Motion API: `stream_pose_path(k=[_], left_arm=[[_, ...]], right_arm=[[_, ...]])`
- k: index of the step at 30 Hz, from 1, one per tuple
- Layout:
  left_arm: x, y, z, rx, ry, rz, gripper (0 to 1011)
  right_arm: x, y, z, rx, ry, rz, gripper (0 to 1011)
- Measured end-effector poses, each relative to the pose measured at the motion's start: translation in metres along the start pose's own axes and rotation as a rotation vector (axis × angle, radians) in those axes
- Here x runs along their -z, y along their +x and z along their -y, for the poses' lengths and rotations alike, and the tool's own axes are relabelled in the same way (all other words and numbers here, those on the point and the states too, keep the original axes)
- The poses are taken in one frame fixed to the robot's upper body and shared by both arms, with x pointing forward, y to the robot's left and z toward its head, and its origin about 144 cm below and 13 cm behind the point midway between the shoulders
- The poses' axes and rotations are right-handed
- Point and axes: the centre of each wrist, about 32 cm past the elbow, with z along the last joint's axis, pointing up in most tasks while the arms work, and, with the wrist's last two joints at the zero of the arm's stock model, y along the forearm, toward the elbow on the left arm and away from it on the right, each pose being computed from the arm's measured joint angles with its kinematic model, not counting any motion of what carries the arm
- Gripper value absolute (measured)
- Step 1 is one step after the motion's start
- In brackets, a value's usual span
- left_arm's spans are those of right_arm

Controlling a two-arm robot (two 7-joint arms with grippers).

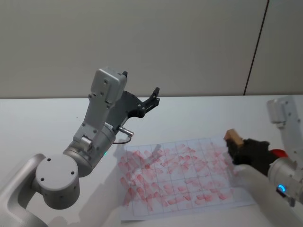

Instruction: Use the one hand to pick up the stamp and affix it onto the A4 paper.

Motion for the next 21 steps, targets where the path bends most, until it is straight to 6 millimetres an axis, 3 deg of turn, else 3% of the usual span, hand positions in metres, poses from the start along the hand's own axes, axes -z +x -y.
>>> stream_pose_path(k=[10,21], left_arm=[[0.0,0.0,0.0,0.0,0.0,0.0,1001],[0.0,0.0,0.0,0.0,0.0,0.0,1001]], right_arm=[[0.005,-0.014,-0.007,-0.053,-0.065,0.017,221],[0.011,-0.018,-0.001,-0.058,-0.116,0.038,221]])
